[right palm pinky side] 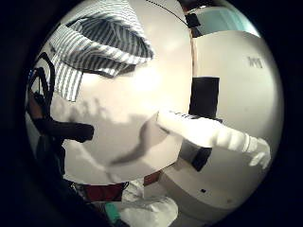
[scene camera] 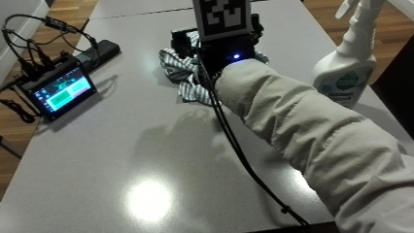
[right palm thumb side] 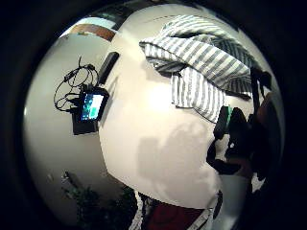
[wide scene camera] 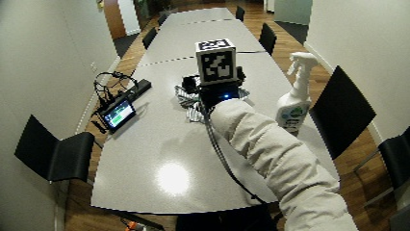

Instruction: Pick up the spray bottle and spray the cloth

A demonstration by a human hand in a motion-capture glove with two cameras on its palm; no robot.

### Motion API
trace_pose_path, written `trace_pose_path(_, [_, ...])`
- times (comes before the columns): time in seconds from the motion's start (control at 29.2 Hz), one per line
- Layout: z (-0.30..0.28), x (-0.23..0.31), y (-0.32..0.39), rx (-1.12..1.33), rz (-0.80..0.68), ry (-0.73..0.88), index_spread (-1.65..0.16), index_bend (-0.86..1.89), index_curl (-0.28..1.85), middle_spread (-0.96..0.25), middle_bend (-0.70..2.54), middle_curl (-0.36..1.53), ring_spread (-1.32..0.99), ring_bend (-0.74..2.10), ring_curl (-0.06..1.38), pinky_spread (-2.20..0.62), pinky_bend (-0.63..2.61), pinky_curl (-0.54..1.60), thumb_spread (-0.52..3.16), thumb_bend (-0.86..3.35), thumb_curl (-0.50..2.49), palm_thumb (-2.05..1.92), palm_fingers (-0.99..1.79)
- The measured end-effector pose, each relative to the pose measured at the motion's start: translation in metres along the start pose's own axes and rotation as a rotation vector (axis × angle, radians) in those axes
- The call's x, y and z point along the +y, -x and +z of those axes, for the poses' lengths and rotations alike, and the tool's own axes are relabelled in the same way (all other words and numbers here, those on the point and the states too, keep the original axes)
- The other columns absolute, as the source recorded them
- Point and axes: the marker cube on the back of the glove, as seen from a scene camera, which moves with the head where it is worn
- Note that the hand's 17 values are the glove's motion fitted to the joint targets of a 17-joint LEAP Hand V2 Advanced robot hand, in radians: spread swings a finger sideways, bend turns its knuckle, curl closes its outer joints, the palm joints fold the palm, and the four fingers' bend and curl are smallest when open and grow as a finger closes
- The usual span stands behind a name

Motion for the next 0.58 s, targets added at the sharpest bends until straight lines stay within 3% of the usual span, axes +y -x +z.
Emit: trace_pose_path(0.58, [0.0036, 0.0088, 0.0068, 0.016, -0.023, 0.027, -0.16, 0.39, 0.33, -0.09, 0.76, 0.34, -0.15, 0.85, 0.38, -0.18, 0.94, 0.38, 0.78, 0.42, 0.31, 0.81, 1.36])
